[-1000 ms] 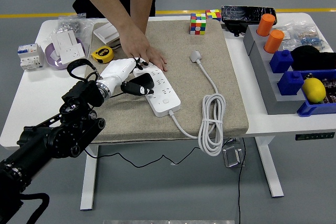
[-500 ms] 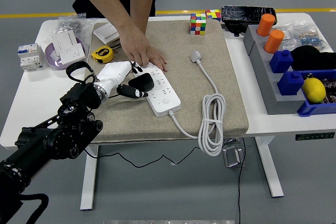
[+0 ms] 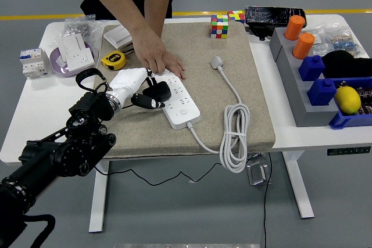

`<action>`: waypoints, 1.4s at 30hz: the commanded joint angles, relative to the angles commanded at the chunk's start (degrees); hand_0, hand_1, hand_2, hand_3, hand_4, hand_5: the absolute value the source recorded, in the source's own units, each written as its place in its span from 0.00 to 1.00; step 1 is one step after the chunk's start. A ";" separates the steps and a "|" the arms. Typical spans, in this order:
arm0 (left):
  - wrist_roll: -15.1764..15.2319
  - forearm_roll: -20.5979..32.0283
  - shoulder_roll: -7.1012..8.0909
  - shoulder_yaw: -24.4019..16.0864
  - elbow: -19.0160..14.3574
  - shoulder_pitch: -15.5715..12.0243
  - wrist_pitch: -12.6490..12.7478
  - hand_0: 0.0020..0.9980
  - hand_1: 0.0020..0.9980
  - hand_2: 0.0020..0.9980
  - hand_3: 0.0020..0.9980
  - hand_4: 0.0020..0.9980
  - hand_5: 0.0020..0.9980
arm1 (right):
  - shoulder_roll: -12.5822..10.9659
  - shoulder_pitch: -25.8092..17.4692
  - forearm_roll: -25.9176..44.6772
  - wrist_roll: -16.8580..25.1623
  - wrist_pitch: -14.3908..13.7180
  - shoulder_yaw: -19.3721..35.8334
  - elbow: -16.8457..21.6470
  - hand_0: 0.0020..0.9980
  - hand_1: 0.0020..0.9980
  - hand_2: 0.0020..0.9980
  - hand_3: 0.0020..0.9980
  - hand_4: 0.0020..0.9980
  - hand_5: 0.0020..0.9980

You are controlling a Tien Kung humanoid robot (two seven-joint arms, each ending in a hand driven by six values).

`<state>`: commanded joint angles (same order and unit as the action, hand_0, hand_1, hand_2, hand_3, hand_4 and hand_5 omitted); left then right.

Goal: Pick up the plug,place it near the board,insert it into the board,press the button

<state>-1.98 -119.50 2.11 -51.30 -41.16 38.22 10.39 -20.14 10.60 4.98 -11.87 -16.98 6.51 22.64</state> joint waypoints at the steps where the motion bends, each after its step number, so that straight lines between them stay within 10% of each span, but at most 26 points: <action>1: -0.01 -0.04 -0.01 0.01 0.05 -0.02 0.07 0.64 0.66 0.53 0.45 0.78 0.41 | -0.02 -0.01 0.00 0.01 -0.01 -0.03 0.00 0.85 0.76 0.73 0.77 1.00 1.00; 7: 0.12 -0.03 -0.27 0.05 0.72 -0.08 0.93 0.64 0.66 0.53 0.45 0.78 0.41 | -0.12 -0.10 -0.01 -0.01 -0.03 -0.26 0.04 0.85 0.76 0.73 0.77 1.00 1.00; 8: 0.19 -0.09 -0.32 0.04 0.75 -0.09 1.17 0.63 0.59 0.52 0.40 0.53 0.33 | -0.13 -0.13 -0.01 -0.01 -0.04 -0.28 0.04 0.85 0.76 0.74 0.77 1.00 1.00; 13: 0.34 -0.10 -0.44 -0.03 0.97 -0.08 1.32 0.63 0.59 0.52 0.40 0.53 0.33 | -0.17 -0.16 -0.02 -0.03 -0.04 -0.33 0.04 0.85 0.76 0.74 0.77 1.00 1.00; 14: 0.33 -0.01 -0.44 0.04 1.01 -0.09 1.24 0.61 0.57 0.50 0.34 0.45 0.18 | -0.18 -0.17 0.00 -0.03 -0.05 -0.33 0.04 0.85 0.76 0.73 0.77 1.00 1.00; 19: 0.26 0.48 -0.44 0.25 0.97 -0.15 0.96 0.61 0.57 0.50 0.34 0.45 0.18 | -0.20 -0.22 0.00 -0.06 -0.06 -0.35 0.05 0.85 0.76 0.73 0.77 1.00 1.00; 20: 0.24 0.48 -0.45 0.27 0.98 -0.14 0.94 0.46 0.34 0.29 0.29 0.42 0.18 | -0.20 -0.22 0.00 -0.06 -0.06 -0.35 0.05 0.85 0.76 0.73 0.77 1.00 1.00; 26: 0.07 0.18 -0.37 0.16 1.20 -0.06 0.57 0.43 0.25 0.22 0.27 0.39 0.18 | -0.18 -0.07 -0.05 -0.04 -0.06 -0.23 0.06 0.85 0.76 0.73 0.77 1.00 1.00; 42: -0.22 -2.20 -0.26 -1.59 0.45 -0.06 0.72 0.40 0.20 0.20 0.26 0.36 0.17 | 0.00 0.04 -0.05 -0.05 -0.06 0.09 0.04 0.85 0.76 0.73 0.77 1.00 1.00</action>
<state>-2.20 -121.70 1.85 -52.88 -40.71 38.15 11.12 -20.14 10.64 4.93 -11.92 -17.04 6.60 22.68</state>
